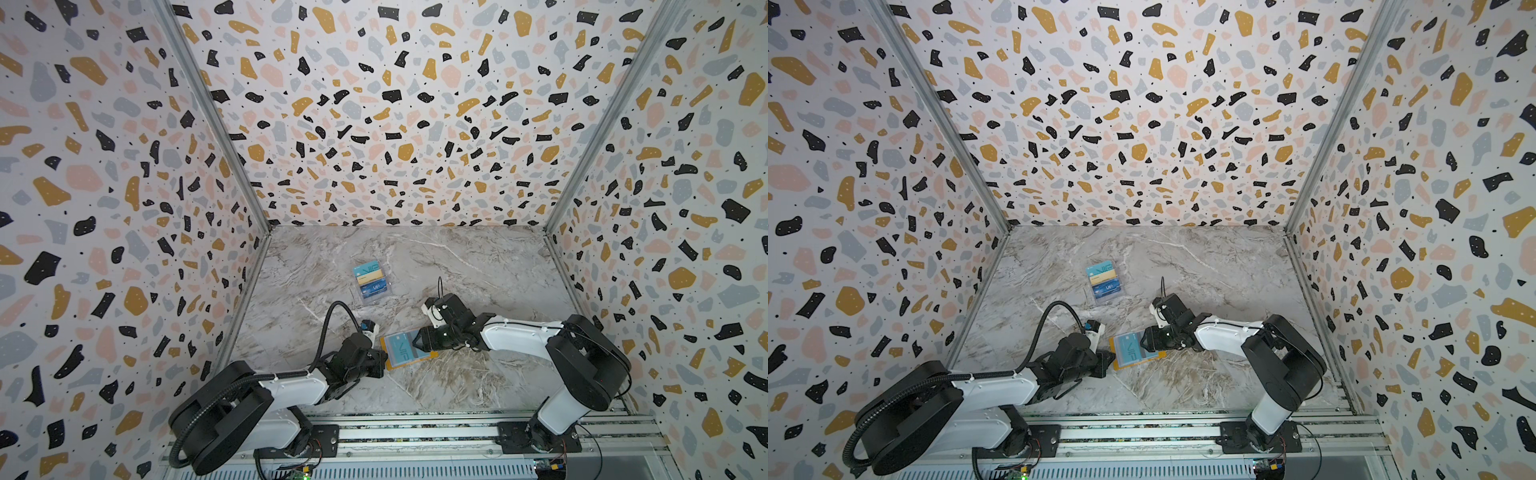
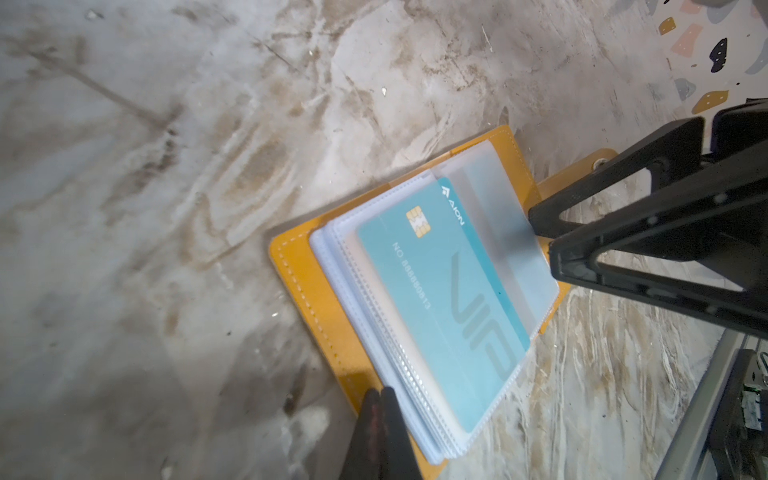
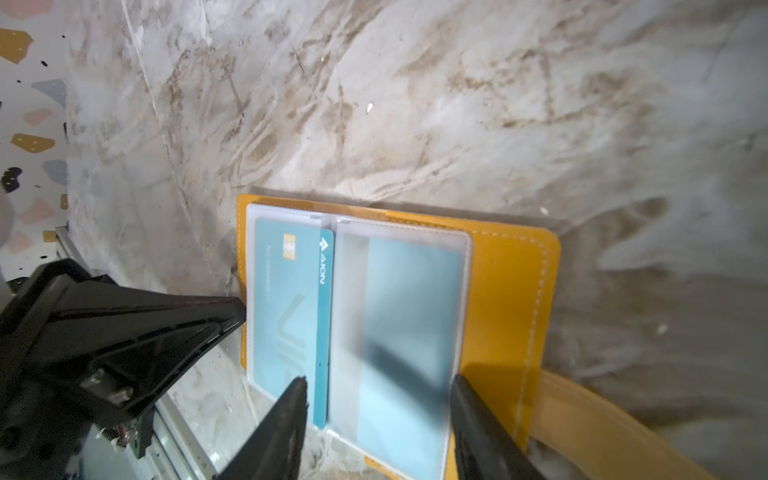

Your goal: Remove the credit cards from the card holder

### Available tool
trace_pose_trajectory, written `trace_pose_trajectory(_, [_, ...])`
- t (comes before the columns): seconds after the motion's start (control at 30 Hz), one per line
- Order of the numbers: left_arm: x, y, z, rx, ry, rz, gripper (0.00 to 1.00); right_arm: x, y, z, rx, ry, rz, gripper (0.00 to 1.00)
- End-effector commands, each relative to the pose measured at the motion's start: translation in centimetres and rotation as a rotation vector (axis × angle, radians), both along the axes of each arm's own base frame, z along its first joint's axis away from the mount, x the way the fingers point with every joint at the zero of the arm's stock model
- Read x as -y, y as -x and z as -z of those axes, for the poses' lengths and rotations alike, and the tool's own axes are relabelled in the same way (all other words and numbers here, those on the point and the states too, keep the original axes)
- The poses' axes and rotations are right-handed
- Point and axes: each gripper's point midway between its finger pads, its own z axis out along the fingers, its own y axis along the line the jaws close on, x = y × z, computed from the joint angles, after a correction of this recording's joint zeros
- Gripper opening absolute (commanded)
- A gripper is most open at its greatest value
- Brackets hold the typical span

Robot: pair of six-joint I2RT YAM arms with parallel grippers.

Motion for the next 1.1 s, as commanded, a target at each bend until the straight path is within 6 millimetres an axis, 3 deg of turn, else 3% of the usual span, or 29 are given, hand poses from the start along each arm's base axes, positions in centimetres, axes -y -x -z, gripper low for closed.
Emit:
trace_pose_trajectory(0.0, [-0.2, 0.6, 0.9, -0.030, -0.027, 0.021, 0.04, -0.8, 0.7, -2.5, -0.012, -0.127, -0.028, 0.55])
trace_pose_trajectory(0.3, [-0.1, 0.6, 1.0, -0.033, -0.024, 0.018, 0.04, -1.4, 1.2, -5.0, -0.026, -0.275, -0.057, 0.55])
trace_pose_trajectory(0.73, [-0.2, 0.6, 1.0, -0.032, -0.023, 0.013, 0.04, -1.8, 1.4, -5.8, -0.011, -0.293, -0.091, 0.54])
trace_pose_trajectory(1.07, [-0.5, 0.4, 0.8, -0.024, -0.024, -0.006, 0.04, -5.7, 3.7, -5.9, -0.047, -0.346, -0.212, 0.54])
